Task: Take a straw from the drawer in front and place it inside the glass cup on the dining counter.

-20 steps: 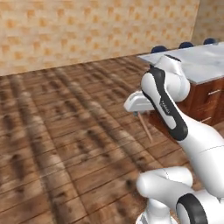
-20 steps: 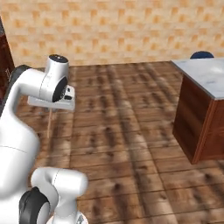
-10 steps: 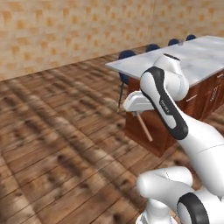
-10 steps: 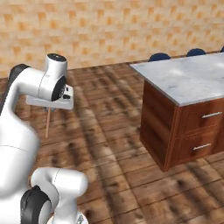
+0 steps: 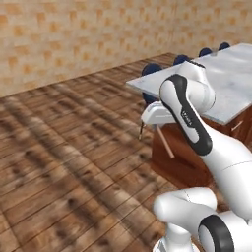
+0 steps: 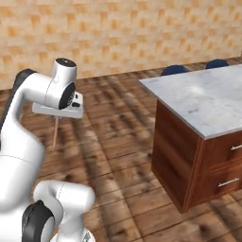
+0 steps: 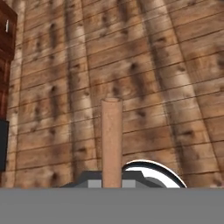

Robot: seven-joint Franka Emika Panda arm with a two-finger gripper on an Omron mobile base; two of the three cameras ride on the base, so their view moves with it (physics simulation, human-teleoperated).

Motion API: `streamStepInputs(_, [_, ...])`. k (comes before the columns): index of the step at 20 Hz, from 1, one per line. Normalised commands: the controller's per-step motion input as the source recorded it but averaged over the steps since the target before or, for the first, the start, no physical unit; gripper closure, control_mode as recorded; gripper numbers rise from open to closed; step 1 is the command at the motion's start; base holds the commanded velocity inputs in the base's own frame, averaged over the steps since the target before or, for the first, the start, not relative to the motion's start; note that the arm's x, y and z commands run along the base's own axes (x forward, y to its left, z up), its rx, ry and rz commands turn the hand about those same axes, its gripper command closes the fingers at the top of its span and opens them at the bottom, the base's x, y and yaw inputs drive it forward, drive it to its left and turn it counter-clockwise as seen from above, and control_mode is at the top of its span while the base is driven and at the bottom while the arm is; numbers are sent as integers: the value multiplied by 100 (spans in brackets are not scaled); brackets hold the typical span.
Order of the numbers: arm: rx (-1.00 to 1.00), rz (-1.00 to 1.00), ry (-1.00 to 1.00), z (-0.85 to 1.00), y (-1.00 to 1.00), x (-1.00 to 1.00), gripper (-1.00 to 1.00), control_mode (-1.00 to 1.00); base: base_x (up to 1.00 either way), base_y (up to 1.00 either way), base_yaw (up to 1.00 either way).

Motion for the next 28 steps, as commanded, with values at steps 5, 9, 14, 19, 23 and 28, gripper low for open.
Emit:
streamStepInputs(5, [0, 0, 0, 0, 0, 0, 100, 100, 100, 5, 12])
streamStepInputs(9, [0, 0, 0, 0, 0, 0, 100, 100, 100, 28, 7])
streamStepInputs(14, [0, 0, 0, 0, 0, 0, 100, 100, 100, 71, -34])
streamStepInputs(19, [0, 0, 0, 0, 0, 0, 100, 100, 98, 94, -49])
streamStepInputs(23, [0, 0, 0, 0, 0, 0, 100, 100, 92, 100, -53])
streamStepInputs(28, [0, 0, 0, 0, 0, 0, 100, 100, 85, 97, -57])
